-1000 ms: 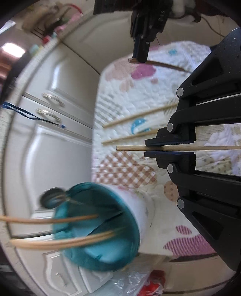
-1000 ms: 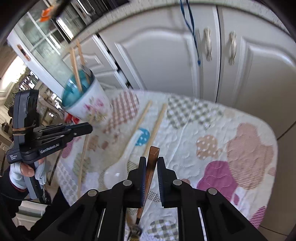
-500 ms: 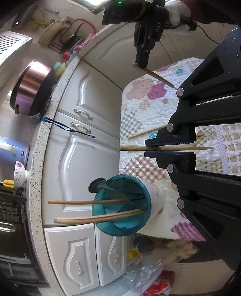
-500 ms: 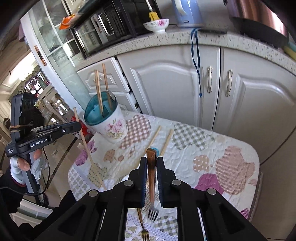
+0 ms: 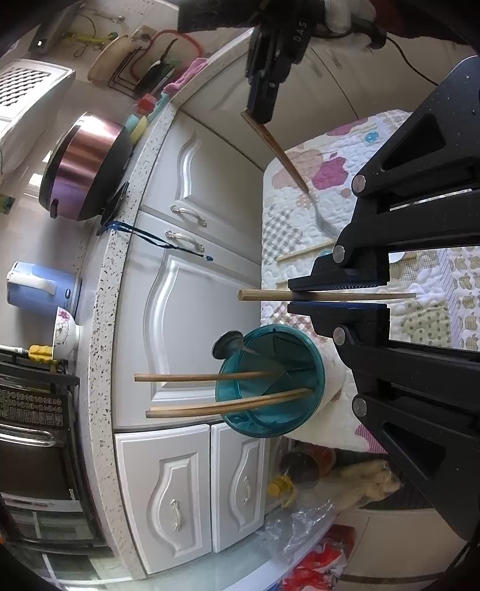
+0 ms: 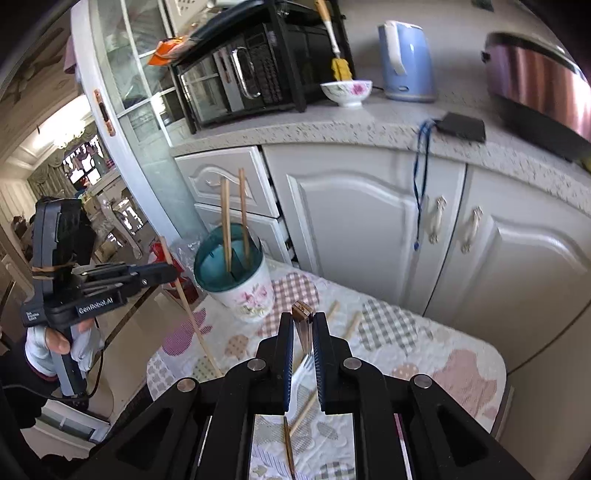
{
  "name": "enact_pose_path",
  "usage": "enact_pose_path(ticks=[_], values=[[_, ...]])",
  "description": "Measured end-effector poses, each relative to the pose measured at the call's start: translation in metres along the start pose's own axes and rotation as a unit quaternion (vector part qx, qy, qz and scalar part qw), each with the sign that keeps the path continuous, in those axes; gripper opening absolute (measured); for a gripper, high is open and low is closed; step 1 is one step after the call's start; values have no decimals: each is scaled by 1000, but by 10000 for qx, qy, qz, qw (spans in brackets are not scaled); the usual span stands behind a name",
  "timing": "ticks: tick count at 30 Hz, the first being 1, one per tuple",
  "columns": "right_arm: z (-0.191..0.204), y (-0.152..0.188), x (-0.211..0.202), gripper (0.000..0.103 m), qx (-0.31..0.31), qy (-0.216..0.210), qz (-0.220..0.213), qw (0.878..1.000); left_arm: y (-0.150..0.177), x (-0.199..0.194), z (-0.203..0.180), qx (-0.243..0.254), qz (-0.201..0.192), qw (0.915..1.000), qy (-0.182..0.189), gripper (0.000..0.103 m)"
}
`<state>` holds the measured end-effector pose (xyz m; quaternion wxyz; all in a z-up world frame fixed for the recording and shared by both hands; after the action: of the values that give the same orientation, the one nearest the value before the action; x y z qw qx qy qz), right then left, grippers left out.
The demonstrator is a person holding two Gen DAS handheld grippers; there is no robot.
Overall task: Organize utensils
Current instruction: 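Carry the chopstick to the holder with the left tool while the right tool carries the fork toward it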
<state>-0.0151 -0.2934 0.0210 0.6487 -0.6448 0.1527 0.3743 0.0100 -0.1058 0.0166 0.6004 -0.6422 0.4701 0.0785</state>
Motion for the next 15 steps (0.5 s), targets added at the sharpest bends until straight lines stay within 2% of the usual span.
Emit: enact_pose_path(ticks=[10,15], values=[[25,-22,-2,9,-268,-119,-119,9995,-4,-8,6,-43,-43,10000,9,4],[38,-38,-4,9,-368,-202,-219,9989,-21,-28,18,-185,-225,9996,48,4]])
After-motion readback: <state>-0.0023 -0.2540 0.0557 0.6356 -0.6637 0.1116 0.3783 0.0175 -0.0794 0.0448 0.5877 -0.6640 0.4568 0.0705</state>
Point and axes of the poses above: each gripper's, at about its wrist camera, not at the fingertips, and x roughly the way its jaws point, z to its left, y to its underside, the point moved 7 cm from there along x, roughly the way its jaws point, and after that the axes turned 5 degrees about y, right-handed, at the moved point
